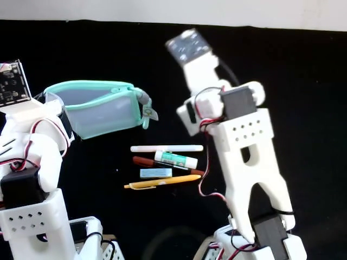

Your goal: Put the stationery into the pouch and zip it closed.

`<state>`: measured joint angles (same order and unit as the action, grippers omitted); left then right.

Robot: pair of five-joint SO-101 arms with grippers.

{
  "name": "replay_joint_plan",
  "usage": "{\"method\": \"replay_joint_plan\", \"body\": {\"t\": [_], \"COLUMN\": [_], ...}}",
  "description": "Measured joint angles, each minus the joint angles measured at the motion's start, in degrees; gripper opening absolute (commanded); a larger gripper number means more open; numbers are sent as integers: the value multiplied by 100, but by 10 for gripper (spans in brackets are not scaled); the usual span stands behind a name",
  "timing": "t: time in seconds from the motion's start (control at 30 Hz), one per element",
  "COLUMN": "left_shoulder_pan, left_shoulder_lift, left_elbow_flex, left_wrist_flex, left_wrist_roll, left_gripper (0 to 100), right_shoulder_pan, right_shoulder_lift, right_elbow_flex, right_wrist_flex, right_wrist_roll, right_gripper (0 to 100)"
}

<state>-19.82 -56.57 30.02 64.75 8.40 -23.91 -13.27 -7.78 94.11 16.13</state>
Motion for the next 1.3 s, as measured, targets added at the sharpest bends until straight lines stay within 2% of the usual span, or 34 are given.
{"method": "replay_joint_plan", "body": {"t": [0.43, 0.6, 0.97, 1.3], "left_shoulder_pan": [0, 0, -141, -387], "left_shoulder_lift": [0, 0, 0, 18], "left_elbow_flex": [0, 0, 0, 0], "left_wrist_flex": [0, 0, 0, 0], "left_wrist_roll": [-62, -88, -97, -88], "left_gripper": [6, 6, 6, 6], "right_shoulder_pan": [-105, -360, -1196, -1415], "right_shoulder_lift": [-26, -615, -1908, -1916], "right_elbow_flex": [1495, 2233, 4466, 4976], "right_wrist_flex": [-9, -44, -1389, -2374], "right_wrist_roll": [1363, 1873, 2277, 2637], "right_gripper": [255, 255, 255, 255]}}
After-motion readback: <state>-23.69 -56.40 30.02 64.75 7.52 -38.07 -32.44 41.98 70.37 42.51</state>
